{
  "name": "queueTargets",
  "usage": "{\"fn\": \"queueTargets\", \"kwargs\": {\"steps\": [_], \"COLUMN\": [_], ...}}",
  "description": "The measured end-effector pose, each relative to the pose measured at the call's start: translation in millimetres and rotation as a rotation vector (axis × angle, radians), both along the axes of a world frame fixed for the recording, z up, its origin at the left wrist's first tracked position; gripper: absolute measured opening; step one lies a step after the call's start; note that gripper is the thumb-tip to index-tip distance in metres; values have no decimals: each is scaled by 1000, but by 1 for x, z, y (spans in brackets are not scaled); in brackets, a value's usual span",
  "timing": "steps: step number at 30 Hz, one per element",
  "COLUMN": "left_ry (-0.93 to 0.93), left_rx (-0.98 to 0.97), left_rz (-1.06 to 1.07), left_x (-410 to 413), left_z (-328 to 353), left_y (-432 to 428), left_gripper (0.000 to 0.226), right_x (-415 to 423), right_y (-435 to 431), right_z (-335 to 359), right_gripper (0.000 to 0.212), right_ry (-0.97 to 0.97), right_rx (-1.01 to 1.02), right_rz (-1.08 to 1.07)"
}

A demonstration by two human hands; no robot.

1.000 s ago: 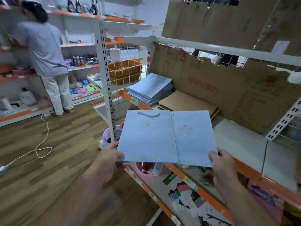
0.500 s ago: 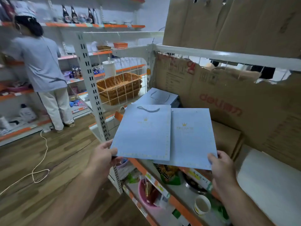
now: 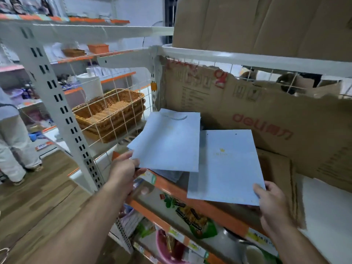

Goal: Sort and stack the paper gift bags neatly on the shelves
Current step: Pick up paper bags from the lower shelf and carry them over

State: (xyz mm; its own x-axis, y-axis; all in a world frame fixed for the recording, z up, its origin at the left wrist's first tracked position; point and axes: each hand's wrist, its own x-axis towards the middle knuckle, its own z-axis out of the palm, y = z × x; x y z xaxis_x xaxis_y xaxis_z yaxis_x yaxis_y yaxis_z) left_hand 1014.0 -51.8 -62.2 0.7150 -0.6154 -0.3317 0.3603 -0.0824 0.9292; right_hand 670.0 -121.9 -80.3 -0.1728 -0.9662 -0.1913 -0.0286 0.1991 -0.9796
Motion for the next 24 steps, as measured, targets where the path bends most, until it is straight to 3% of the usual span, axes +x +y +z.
{"fn": "queueTargets", "kwargs": {"steps": [6, 13, 15, 18, 21, 24], "left_ry": [-99, -462, -692, -1010, -1134, -1152], "left_rx": [36, 88, 171, 391, 526, 598], "left_rz": [-225, -388, -429, -481, -529, -575], "left_x": [63, 88, 89, 92, 87, 79], "left_z": [-3, 3, 3, -3, -6, -3], "left_y": [-51, -72, -73, -76, -81, -78], "left_gripper": [47, 29, 27, 45, 43, 56], "right_x": [50, 85, 86, 84, 81, 80], "right_y": [20, 45, 48, 49, 46, 42], "right_z": [0, 4, 4, 7, 10, 11], "right_gripper": [13, 9, 9, 11, 12, 13], "right_ry": [-22, -86, -81, -96, -130, -162], "right_rx": [32, 33, 25, 7, -14, 0], "right_rz": [-186, -350, -379, -412, -426, -372]}}
